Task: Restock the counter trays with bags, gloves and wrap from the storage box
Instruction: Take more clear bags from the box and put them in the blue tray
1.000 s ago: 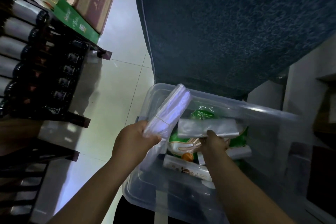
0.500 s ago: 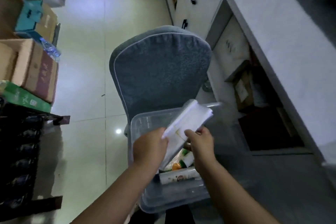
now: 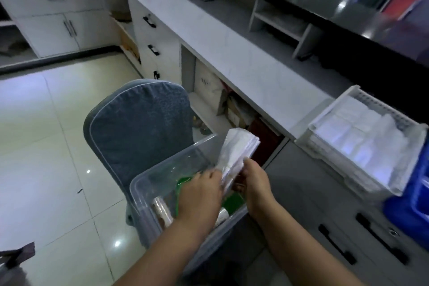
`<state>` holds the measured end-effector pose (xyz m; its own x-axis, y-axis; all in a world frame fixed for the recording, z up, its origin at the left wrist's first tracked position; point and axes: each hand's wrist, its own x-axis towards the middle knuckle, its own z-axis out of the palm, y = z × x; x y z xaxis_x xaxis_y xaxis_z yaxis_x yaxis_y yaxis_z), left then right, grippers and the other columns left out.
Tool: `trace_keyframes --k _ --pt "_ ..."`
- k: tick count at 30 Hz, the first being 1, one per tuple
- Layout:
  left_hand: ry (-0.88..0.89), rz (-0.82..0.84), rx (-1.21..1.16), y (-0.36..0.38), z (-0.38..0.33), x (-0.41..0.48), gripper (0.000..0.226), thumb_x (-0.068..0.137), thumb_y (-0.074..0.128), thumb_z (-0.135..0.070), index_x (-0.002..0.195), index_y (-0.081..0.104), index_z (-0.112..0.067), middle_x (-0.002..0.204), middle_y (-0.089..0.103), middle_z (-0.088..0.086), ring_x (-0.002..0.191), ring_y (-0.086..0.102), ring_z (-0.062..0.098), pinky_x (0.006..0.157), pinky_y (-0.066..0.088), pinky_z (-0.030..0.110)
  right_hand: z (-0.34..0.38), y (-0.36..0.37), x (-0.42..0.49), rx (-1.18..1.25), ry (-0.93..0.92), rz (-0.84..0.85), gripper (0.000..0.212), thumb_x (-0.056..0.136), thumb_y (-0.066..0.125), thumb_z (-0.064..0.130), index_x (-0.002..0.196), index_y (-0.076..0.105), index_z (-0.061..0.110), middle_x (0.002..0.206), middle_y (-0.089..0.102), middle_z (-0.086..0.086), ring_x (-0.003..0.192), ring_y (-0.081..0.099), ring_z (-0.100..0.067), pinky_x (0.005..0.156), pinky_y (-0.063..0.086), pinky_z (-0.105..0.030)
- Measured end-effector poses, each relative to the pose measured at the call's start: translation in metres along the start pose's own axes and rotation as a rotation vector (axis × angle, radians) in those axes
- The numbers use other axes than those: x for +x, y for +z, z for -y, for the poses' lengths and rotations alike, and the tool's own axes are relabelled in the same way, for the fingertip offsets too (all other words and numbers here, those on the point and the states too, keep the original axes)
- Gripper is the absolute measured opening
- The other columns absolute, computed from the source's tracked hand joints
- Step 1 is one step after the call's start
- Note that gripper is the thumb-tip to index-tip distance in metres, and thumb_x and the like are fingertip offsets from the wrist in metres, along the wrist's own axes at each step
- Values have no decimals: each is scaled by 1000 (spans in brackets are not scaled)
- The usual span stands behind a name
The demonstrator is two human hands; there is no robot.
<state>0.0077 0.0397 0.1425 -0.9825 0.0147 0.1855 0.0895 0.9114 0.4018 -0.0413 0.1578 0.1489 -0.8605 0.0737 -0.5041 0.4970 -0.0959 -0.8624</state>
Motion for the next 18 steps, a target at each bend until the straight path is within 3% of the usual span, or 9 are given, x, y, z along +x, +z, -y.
trace_keyframes --k 3,7,9,12,14,16,18 --pt "134 44 42 -2 -36 -2 27 94 37 -37 115 49 -24 105 62 1 88 58 21 67 46 34 11 -33 -16 45 -57 -43 34 89 52 46 112 56 22 102 67 -8 91 66 -24 63 51 -32" --pt "260 63 82 -3 -86 -2 33 91 30 -48 108 50 -27 101 61 -1 87 58 21 68 48 34 29 -80 -35 53 -100 -135 31 85 60 19 115 55 12 104 65 -12 92 65 -29 78 56 -48" --pt "277 96 22 -1 -108 2 42 88 28 -56 107 54 -29 101 61 -3 91 57 20 74 48 36 38 -110 -44 65 -119 -189 18 85 56 11 103 58 12 94 66 -12 84 66 -28 73 58 -44" --pt "188 153 -223 11 -144 14 44 83 51 -53 120 51 -29 117 56 -2 108 49 19 89 43 33 48 -163 -61 89 -154 -235 14 84 52 9 95 59 15 88 67 -9 73 66 -22 51 54 -28" --pt "67 274 -392 20 -180 21 65 79 62 -48 134 39 -22 134 45 0 121 43 19 97 38 32 53 -201 -71 125 -175 -261 19 83 52 10 100 58 13 93 68 -13 79 67 -27 58 55 -33" --pt "-39 461 -632 28 -225 24 66 80 67 -42 133 40 -15 134 49 4 112 53 12 89 45 19 60 -240 -82 163 -214 -287 19 84 51 11 101 58 12 95 68 -16 82 67 -31 66 56 -39" --pt "-43 572 -799 38 -272 22 41 82 67 -34 116 52 -16 116 64 3 85 61 0 62 46 5 65 -282 -91 187 -257 -323 14 84 53 12 96 59 13 92 67 -15 81 67 -31 67 56 -41"
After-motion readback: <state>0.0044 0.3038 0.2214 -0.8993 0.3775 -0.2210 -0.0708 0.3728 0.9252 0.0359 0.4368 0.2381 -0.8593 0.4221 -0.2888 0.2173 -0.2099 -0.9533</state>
